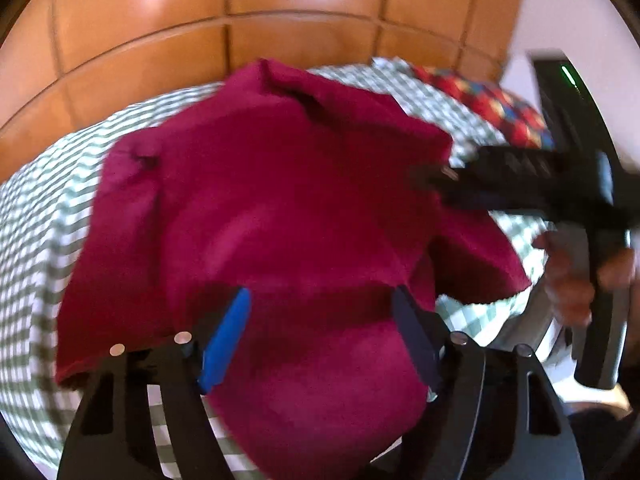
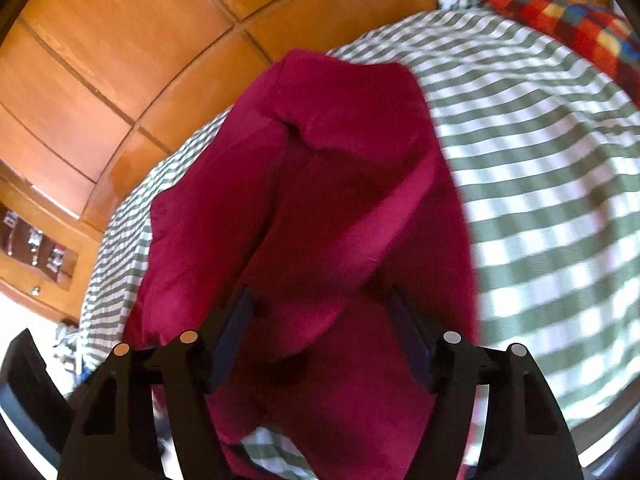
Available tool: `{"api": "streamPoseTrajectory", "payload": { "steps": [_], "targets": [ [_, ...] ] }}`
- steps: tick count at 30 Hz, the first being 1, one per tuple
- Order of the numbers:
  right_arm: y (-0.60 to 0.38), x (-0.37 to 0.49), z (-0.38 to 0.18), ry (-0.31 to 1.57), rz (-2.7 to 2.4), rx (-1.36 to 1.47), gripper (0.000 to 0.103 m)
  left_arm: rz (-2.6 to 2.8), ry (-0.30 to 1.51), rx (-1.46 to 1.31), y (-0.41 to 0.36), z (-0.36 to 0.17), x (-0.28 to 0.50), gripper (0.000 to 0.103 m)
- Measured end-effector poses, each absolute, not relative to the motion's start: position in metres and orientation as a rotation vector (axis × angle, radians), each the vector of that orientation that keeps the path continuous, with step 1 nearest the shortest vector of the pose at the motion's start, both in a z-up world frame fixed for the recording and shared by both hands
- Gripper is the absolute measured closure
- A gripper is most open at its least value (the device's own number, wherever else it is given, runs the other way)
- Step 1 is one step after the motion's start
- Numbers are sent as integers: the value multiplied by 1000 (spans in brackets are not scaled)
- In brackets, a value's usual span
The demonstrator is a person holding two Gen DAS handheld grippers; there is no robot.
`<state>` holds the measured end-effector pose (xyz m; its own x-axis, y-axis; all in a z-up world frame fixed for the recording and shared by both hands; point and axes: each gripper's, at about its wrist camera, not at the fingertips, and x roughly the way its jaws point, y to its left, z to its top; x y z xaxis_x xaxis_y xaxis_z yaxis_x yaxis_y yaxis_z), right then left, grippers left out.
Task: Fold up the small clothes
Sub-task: 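Grasp the sweatshirt hem with the left gripper while the right gripper grasps the hem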
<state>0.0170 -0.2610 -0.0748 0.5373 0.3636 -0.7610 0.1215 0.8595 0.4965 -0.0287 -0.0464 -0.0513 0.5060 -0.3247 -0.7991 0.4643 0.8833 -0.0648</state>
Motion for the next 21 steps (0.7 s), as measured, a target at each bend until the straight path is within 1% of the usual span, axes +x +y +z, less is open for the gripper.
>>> {"api": "streamPoseTrajectory", "payload": {
  "steps": [1, 2, 3, 4, 5, 6, 10, 15, 17, 21],
  "targets": [
    [-257, 23, -79, 1016, 155, 536, 46, -474, 923, 183, -49, -53, -28, 34],
    [-253, 27, -82, 1024, 160, 529, 59, -472, 924, 200, -52, -57, -27, 45],
    [-249, 29, -82, 1027, 165, 520, 72, -481, 930, 209, -54, -59, -27, 52],
    [-248, 30, -80, 1021, 166, 511, 76, -493, 927, 210, -53, -59, -29, 68],
    [-246, 29, -76, 1009, 174, 492, 84, -509, 921, 208, -52, -57, -31, 93],
    [-245, 27, -67, 983, 186, 456, 89, -529, 919, 199, -51, -52, -32, 97],
    [-258, 20, -35, 906, 167, 345, 92, -568, 886, 85, -21, -24, -30, 98],
    [-312, 21, 9, 796, -11, 243, 92, -483, 792, -83, 41, 18, -2, 98],
    [-337, 29, 17, 779, -85, 218, 92, -404, 754, -147, 75, 32, 18, 98],
    [-378, 56, 17, 778, -203, 179, 92, -241, 712, -190, 126, 47, 60, 98]
  ]
}}
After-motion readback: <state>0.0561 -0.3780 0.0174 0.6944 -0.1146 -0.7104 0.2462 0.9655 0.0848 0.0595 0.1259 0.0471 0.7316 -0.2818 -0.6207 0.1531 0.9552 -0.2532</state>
